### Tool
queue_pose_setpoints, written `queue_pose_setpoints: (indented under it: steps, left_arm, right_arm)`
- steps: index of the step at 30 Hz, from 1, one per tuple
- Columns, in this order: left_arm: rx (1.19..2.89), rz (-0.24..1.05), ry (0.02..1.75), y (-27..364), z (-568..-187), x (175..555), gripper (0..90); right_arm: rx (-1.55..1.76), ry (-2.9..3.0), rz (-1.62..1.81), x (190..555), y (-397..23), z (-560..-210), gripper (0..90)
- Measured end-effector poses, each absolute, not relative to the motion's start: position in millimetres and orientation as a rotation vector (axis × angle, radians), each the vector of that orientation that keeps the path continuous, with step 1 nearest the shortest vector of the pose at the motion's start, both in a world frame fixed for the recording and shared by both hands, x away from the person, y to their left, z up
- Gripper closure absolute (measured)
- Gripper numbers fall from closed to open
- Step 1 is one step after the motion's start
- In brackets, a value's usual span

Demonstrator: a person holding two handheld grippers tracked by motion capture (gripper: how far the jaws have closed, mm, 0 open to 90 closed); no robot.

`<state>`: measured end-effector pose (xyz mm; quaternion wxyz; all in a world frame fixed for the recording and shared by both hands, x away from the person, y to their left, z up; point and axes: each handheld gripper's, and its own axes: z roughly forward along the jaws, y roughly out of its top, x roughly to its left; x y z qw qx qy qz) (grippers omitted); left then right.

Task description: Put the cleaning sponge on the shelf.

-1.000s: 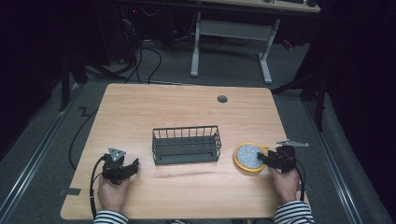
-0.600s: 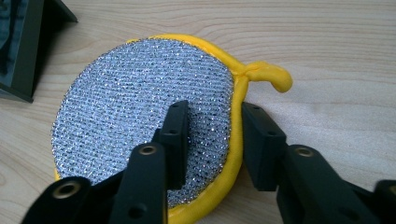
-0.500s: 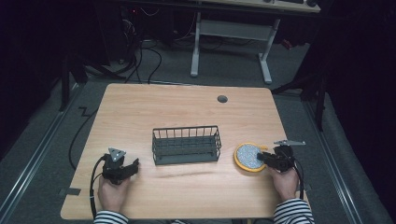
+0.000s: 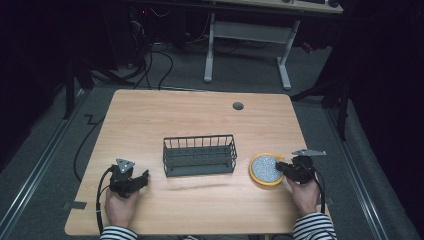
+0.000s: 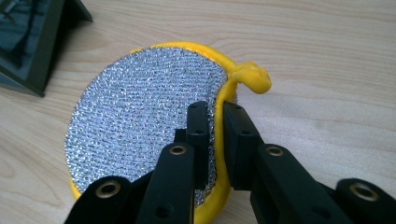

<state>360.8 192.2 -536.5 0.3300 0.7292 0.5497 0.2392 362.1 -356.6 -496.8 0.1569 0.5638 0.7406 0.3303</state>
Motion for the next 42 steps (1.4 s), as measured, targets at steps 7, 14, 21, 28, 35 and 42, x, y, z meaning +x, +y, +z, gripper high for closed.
queue_pose_setpoints:
  steps: [7, 14, 21, 28, 35, 42]
  left_arm:
    - [1.908, 0.625, 1.438, 192, -536, 361, 32.6]
    - [1.907, 0.625, 1.438, 192, -536, 361, 32.6]
    - [1.907, 0.626, 1.438, 192, -536, 361, 32.6]
    - [1.907, 0.625, 1.438, 192, -536, 361, 32.6]
    - [1.907, 0.625, 1.438, 192, -536, 361, 32.5]
    - [1.907, 0.625, 1.438, 192, -536, 361, 32.5]
  right_arm:
    - [1.490, 2.155, 0.917, 355, -350, -475, 82.3]
    - [1.457, 2.147, 0.952, 355, -350, -460, 82.4]
    - [1.415, 2.135, 1.018, 354, -348, -442, 82.4]
    - [1.342, 2.127, 1.075, 355, -343, -413, 82.4]
    - [1.268, 2.131, 1.113, 360, -331, -388, 82.4]
    - [1.201, 2.146, 1.155, 371, -311, -369, 82.4]
